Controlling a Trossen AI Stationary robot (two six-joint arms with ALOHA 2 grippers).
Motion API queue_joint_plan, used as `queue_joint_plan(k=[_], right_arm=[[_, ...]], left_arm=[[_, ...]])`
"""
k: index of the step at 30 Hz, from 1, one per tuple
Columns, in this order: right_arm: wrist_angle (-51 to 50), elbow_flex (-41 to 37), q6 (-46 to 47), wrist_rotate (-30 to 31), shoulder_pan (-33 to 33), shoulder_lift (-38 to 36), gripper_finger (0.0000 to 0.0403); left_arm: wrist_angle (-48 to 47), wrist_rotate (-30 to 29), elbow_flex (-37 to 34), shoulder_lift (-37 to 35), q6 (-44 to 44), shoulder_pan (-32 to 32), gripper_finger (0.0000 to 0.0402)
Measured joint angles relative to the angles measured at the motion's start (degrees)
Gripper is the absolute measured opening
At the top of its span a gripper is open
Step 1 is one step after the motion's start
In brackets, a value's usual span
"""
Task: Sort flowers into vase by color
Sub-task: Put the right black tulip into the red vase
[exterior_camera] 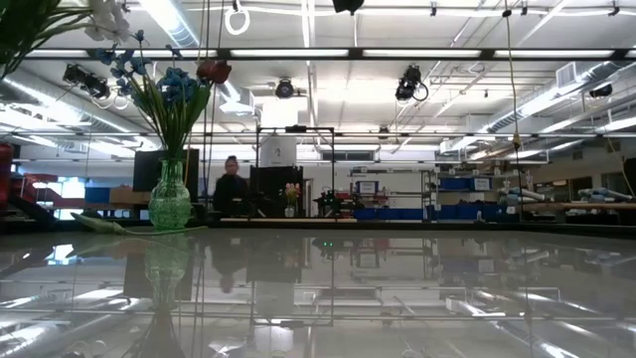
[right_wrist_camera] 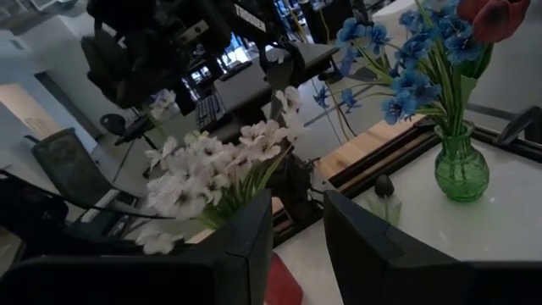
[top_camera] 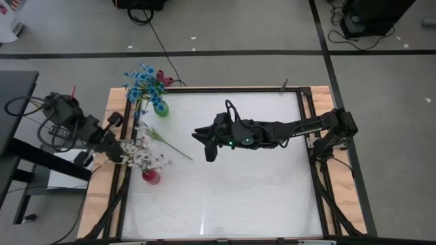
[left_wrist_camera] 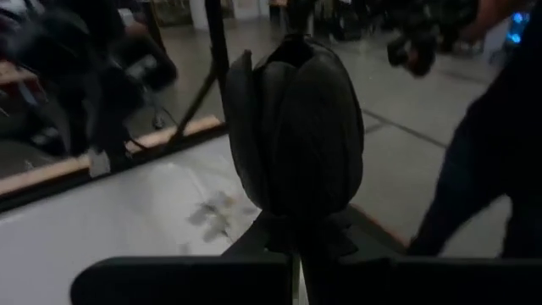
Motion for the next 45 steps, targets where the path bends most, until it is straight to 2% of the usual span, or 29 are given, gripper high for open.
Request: queue_joint_plan(k=[5, 13, 21, 27, 31, 34, 38, 42, 45], right_arm=[[-0.07, 0.00, -0.07, -0.63, 0.00, 0.00, 0.0116], [0.00, 0.00, -0.07, -1.19, 0.04, 0.00, 0.0116], [-0.08, 0.00, -1.57, -5.55, 0.06, 0.00, 0.0116], [-0.08, 0.00, -2.19, -5.57, 0.76, 0.00, 0.0116], [-0.11, 0.00, -1.82, -3.92, 2.22, 0.00, 0.0116], [-0.24, 0.00, -2.01, -2.11, 3.64, 0.00, 0.0116], [-1.00, 0.00, -1.99, 0.51, 5.19, 0.00, 0.0113], [-1.07, 0.00, -2.04, 3.50, 6.37, 0.02, 0.0111], [-1.10, 0.01, -2.04, 4.49, 6.84, 0.02, 0.0111]], left_arm=[[-1.42, 1.06, 0.00, 2.27, 1.18, 0.01, 0.0009], [3.07, 1.81, 0.00, 7.67, 3.99, 0.02, 0.0009], [7.14, 12.33, 0.00, 11.61, 3.98, 0.02, 0.0009], [8.34, 18.68, 0.02, 17.44, 6.30, 0.00, 0.0009], [8.20, 20.07, 0.14, 21.35, 8.84, 0.00, 0.0009], [5.87, 20.10, 2.93, 24.97, 11.23, 0.00, 0.0009], [-1.78, 20.03, 9.39, 30.41, 14.97, 0.02, 0.0009], [-10.19, 19.43, 14.70, 34.48, 16.33, 0.02, 0.0009], [-12.13, 18.98, 17.47, 35.97, 16.34, 0.02, 0.0009]])
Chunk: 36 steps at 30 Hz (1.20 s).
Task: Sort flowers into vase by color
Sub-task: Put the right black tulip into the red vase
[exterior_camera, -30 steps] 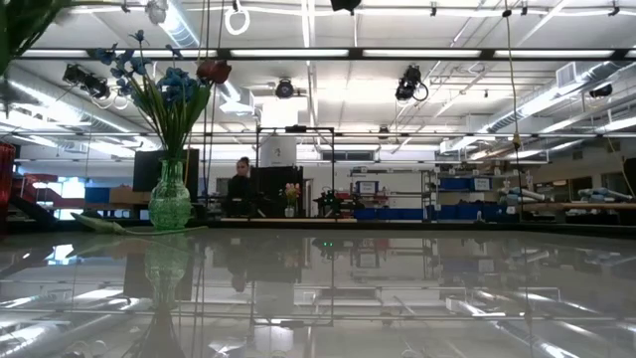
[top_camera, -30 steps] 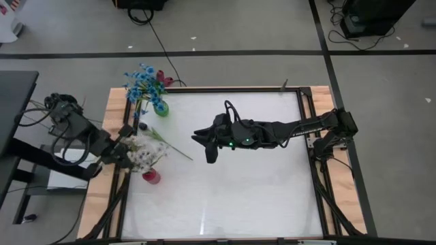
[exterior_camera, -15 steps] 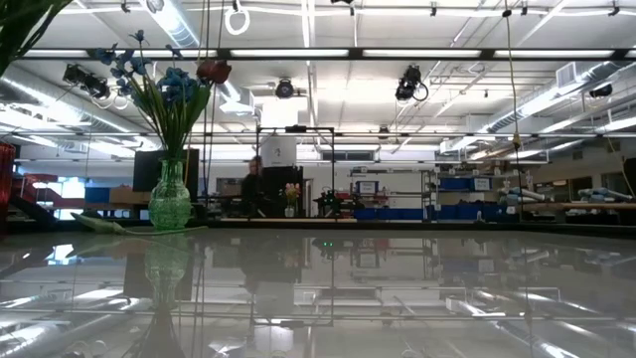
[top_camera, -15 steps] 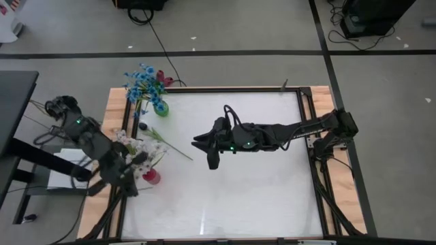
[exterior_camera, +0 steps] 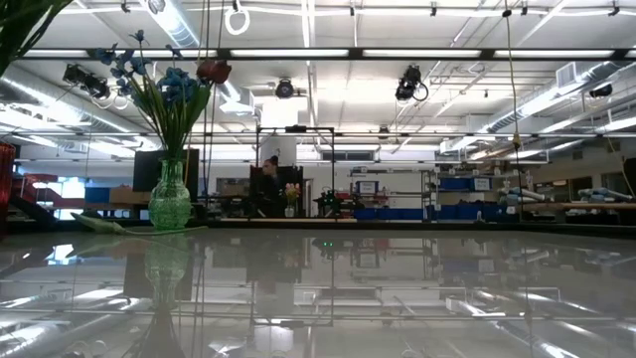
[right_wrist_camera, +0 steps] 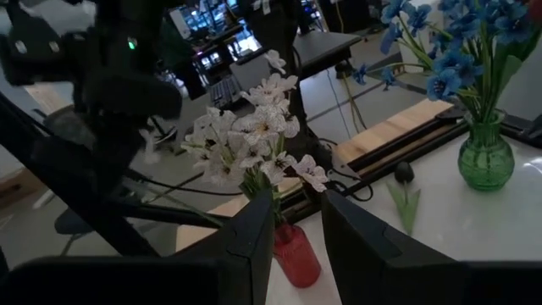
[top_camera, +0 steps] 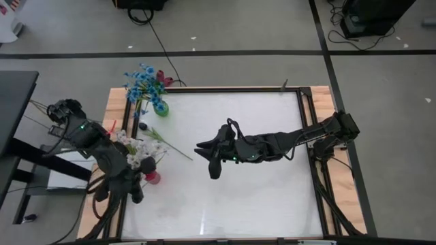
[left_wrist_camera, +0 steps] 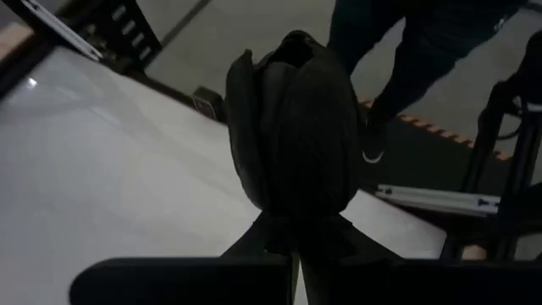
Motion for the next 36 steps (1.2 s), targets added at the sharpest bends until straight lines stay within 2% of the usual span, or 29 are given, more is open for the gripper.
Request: queue_joint_plan(k=[10, 25, 36], right_arm=[[0.01, -0.01, -0.16, 1.07, 0.32, 0.01, 0.0110], [0.01, -0.01, -0.39, 0.95, 0.32, 0.03, 0.0110], [0.01, -0.01, -1.07, 0.95, 0.28, 0.03, 0.0110]], left_arm=[[-8.57, -3.31, 13.15, 3.00, -1.23, 0.75, 0.0009], [-7.73, -1.75, 13.65, 3.11, -6.24, 0.74, 0.0009], [-8.01, -1.74, 13.63, 3.75, -5.96, 0.74, 0.0009]])
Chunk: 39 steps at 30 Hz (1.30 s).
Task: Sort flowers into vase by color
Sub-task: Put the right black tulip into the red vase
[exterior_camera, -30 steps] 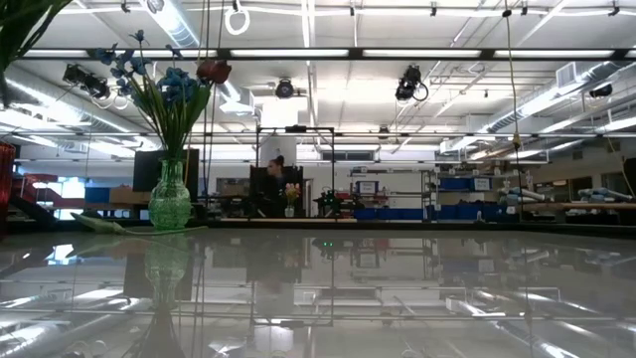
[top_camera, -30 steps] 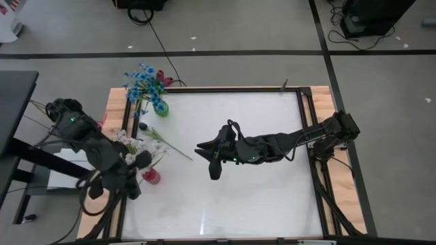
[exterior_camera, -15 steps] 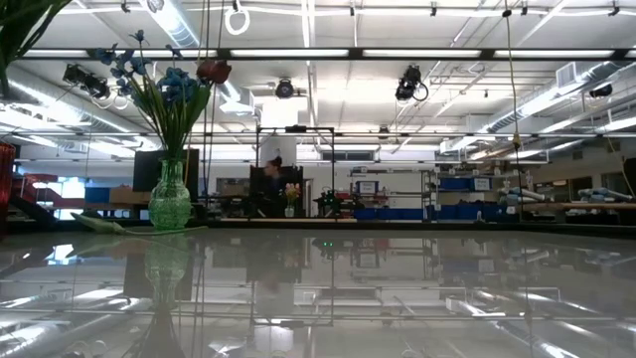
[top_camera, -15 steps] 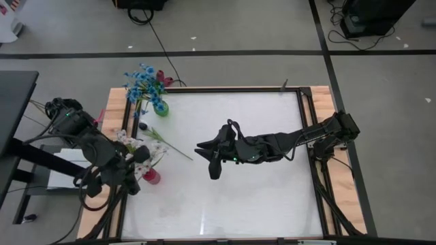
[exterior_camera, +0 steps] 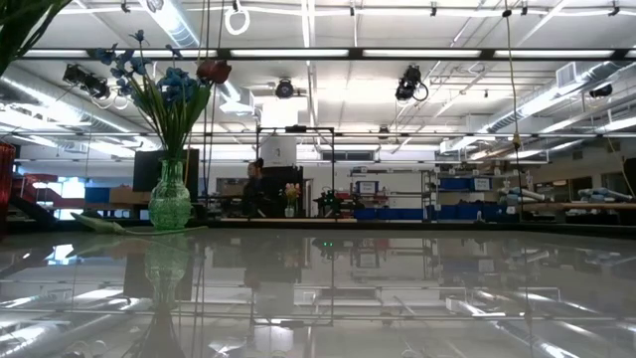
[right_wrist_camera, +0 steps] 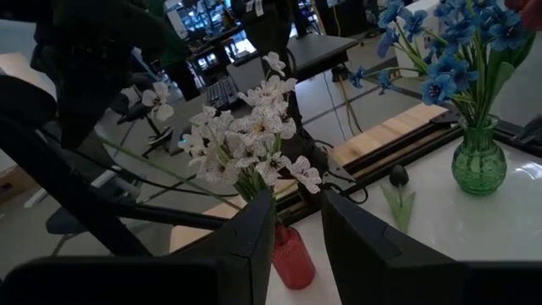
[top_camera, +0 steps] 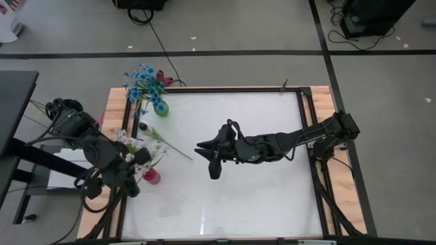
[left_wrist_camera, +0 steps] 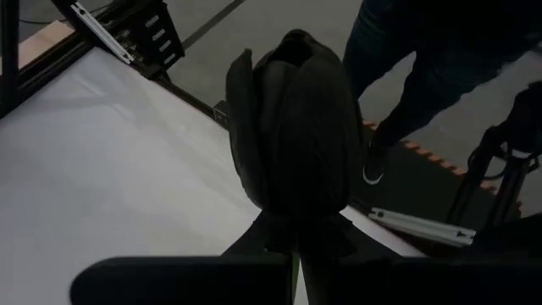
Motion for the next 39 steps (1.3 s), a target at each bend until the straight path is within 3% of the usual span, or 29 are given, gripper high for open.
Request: queue_joint_plan(k=[5, 13, 25, 39], right_arm=[[0.03, 0.00, 0.00, 0.00, 0.00, 0.00, 0.0110], [0.06, 0.00, 0.01, -0.02, 0.00, 0.00, 0.0110], [0.04, 0.00, -2.22, -3.33, -1.14, 0.00, 0.0110], [-0.09, 0.01, -3.23, -12.40, -4.38, 0.00, 0.0110]], left_arm=[[-1.26, -3.17, -0.81, 0.09, -0.31, 0.75, 0.0009], [-2.26, -8.12, -0.81, -0.79, -9.82, 2.64, 0.0009], [-7.44, -27.35, -0.96, -6.61, -27.55, 2.47, 0.0009], [2.66, -29.12, -17.66, -12.86, -34.65, -3.77, 0.0009]])
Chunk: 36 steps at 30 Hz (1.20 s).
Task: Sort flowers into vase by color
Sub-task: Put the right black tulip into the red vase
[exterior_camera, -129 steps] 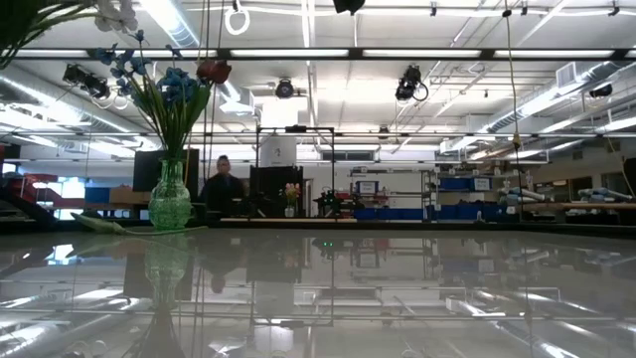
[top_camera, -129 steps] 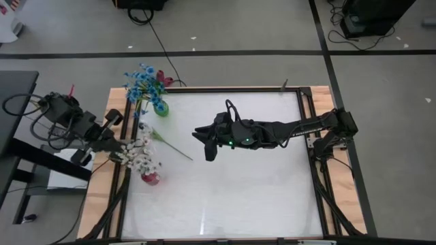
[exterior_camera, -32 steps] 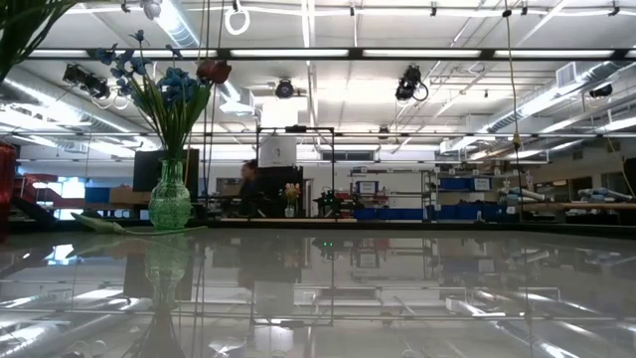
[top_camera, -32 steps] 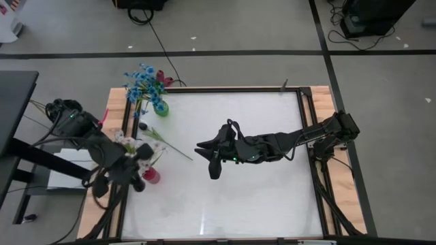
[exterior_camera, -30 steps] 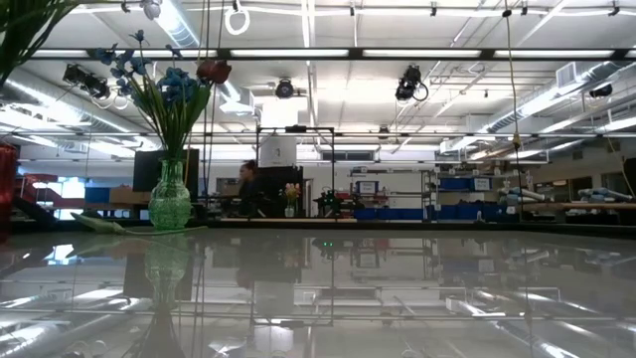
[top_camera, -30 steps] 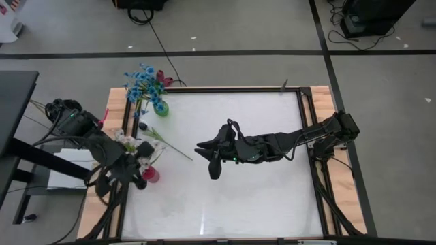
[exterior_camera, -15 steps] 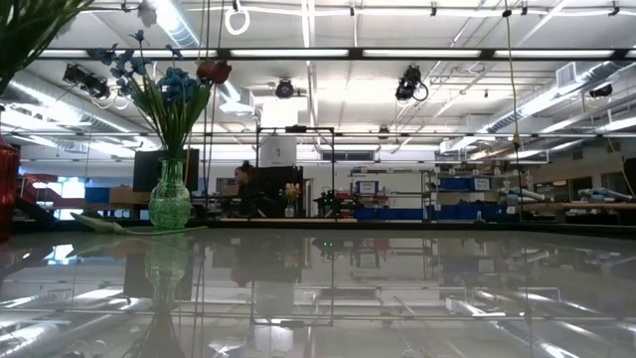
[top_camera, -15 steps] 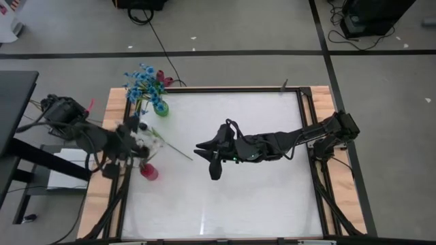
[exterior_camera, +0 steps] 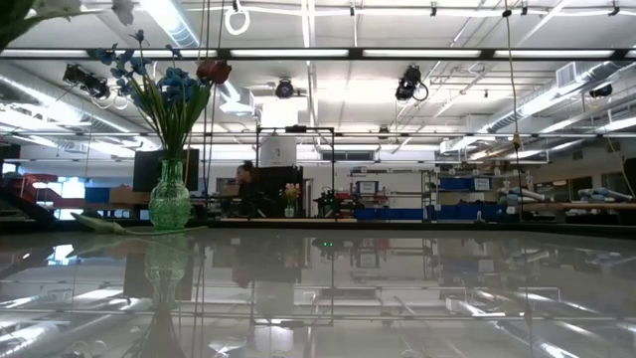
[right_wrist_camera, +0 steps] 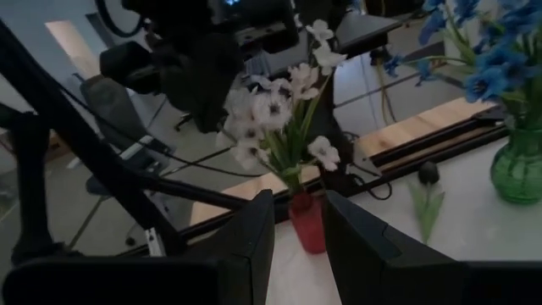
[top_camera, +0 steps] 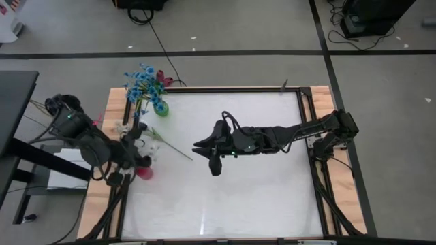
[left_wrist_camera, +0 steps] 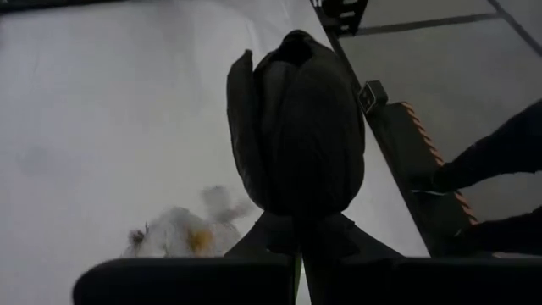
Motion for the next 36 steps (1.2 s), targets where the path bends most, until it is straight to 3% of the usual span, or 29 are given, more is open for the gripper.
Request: queue_joint_plan(k=[9, 23, 29, 36], right_arm=[[-0.44, -0.01, -0.04, -3.31, -1.13, 0.00, 0.0110], [-0.87, -0.01, -0.15, -4.69, -1.82, 0.00, 0.0110], [-0.87, -0.01, 0.02, -4.24, -1.82, 0.00, 0.0110], [-0.87, -0.01, 0.26, -4.24, -1.82, 0.00, 0.0111]], left_arm=[[0.08, -4.14, -1.97, -1.21, -4.82, -3.19, 0.0009], [-5.44, -4.13, -1.97, -1.97, -7.49, -10.45, 0.0013], [-3.63, -3.40, -1.97, -2.94, -7.61, -11.18, 0.0045], [-1.22, 0.82, -1.95, -6.20, -5.84, -11.16, 0.0116]])
